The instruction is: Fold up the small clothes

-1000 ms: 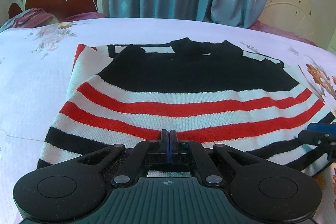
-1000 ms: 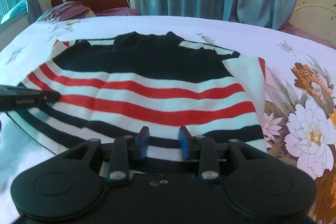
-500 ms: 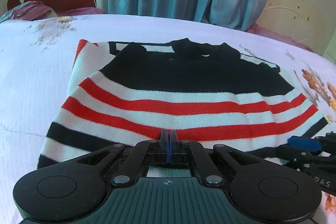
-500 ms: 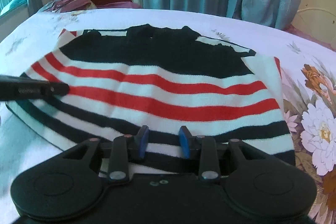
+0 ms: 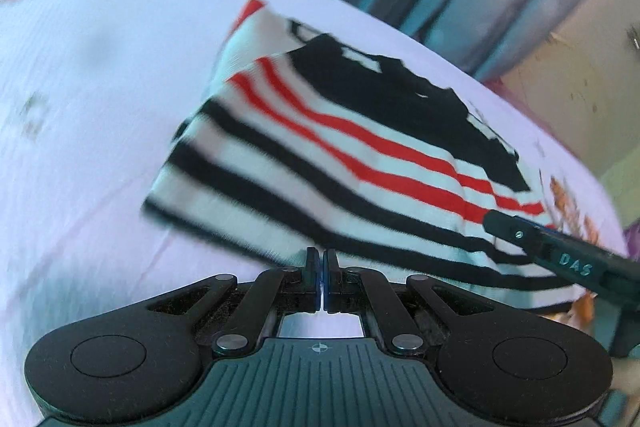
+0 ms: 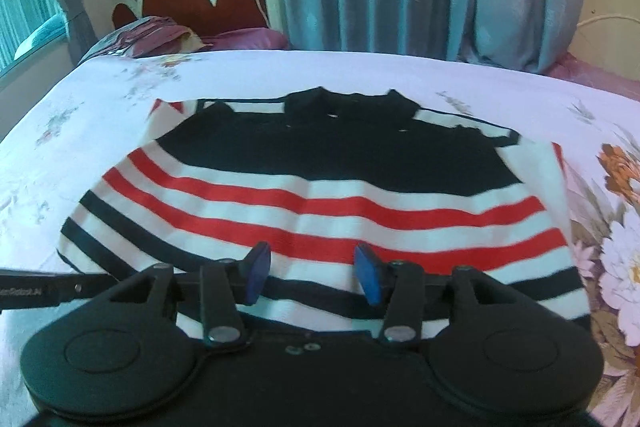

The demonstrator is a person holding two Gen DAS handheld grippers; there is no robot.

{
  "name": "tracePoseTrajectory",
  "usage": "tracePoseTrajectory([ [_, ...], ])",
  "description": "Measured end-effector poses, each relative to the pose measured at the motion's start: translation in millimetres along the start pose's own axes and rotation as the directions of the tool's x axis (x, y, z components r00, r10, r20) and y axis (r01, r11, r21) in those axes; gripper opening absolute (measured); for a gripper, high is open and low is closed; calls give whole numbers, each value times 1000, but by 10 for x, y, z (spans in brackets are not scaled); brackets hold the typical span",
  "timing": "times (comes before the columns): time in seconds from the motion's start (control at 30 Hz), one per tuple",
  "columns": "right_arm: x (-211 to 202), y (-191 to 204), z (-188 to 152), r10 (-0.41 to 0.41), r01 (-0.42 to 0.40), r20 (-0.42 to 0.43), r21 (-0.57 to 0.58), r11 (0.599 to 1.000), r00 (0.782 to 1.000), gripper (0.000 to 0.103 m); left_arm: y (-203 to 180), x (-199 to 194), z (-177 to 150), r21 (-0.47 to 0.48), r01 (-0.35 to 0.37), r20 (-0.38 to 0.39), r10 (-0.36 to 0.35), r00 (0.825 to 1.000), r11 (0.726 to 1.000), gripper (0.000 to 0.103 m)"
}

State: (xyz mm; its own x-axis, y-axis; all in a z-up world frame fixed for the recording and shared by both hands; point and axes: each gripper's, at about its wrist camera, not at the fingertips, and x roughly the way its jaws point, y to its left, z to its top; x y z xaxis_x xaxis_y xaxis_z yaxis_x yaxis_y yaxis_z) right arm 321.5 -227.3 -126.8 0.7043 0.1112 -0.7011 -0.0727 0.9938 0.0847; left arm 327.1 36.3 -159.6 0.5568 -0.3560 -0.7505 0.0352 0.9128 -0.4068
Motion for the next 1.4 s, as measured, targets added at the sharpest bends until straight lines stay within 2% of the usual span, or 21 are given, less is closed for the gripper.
tracePoseTrajectory([
  [0.03, 13, 26, 5, 5, -5, -2, -3, 1000, 1000, 45, 44, -20, -34, -29, 4, -7, -4, 1000, 1000, 3],
  [0.1, 34, 63, 12, 13, -13, -5, -5, 1000, 1000, 46, 132, -34, -88, -81, 23, -9, -24, 1000, 996, 34],
  [0.13, 40, 80, 14, 14, -14, -5, -7, 1000, 1000, 46, 164, -28, -103, -99, 33, -4, -33, 999, 995, 75],
  [0.17, 48, 94, 14, 12, -12, -7, -10, 1000, 1000, 46, 196, -34, -115, -123, 35, 17, -33, 999, 992, 92],
  [0.2, 62, 104, 16, 11, -11, -9, -12, 1000, 1000, 46, 231, -60, -127, -150, 44, 60, -35, 998, 988, 92],
  [0.23, 67, 111, 13, 11, -11, -9, -10, 1000, 1000, 46, 265, -68, -122, -171, 83, 96, -67, 993, 982, 92],
  [0.3, 77, 116, 11, 6, -6, -6, -6, 1000, 1000, 46, 334, -11, -77, -216, 128, 124, -103, 987, 968, 92],
  [0.43, 127, 109, 31, -12, 12, -7, 2, 1000, 1000, 46, 541, 228, -19, -361, 195, 152, -148, 977, 912, 92],
  [0.53, 172, 102, 76, -27, 27, 3, 8, 1000, 1000, 47, 571, 329, 16, -377, 236, 219, -162, 962, 896, 92],
  [0.67, 289, 114, 146, -43, 43, 8, 10, 999, 999, 47, 537, 453, 107, -361, 254, 266, -162, 950, 897, 89],
  [0.7, 319, 116, 160, -51, 50, 10, 12, 999, 999, 47, 531, 480, 132, -360, 253, 275, -157, 949, 898, 82],
  [0.77, 383, 123, 171, -70, 70, 7, 13, 997, 998, 47, 565, 574, 172, -372, 239, 271, -142, 952, 897, 43],
  [0.83, 520, 134, 123, -98, 97, -26, -9, 995, 995, 48, 632, 648, 172, -401, 232, 274, -125, 953, 886, 30],
  [0.93, 556, 182, 111, -114, 113, -28, -49, 992, 993, 47, 617, 670, 194, -381, 225, 278, -122, 953, 896, 24],
  [0.97, 531, 179, 144, -113, 111, -36, -38, 993, 993, 44, 598, 664, 200, -377, 219, 277, -117, 954, 900, 21],
  [1.03, 436, 168, 176, -108, 108, 9, -23, 994, 994, 45, 562, 647, 212, -367, 208, 277, -107, 955, 907, 19],
  [1.07, 452, 166, 156, -131, 132, 14, -37, 991, 991, 44, 538, 639, 228, -362, 204, 278, -104, 955, 909, 17],
  [1.1, 538, 144, 118, -131, 130, -26, -53, 990, 991, 46, 507, 612, 245, -349, 199, 281, -100, 954, 916, 17],
  [1.3, 564, 30, 141, -70, 68, -42, -54, 996, 997, 46, 158, 313, 358, -195, 144, 338, -72, 938, 970, 15],
  [1.4, 423, -125, 163, 9, -8, -14, 27, 1000, 1000, 48, -173, 189, 445, -85, 109, 363, -71, 929, 990, 15],
])
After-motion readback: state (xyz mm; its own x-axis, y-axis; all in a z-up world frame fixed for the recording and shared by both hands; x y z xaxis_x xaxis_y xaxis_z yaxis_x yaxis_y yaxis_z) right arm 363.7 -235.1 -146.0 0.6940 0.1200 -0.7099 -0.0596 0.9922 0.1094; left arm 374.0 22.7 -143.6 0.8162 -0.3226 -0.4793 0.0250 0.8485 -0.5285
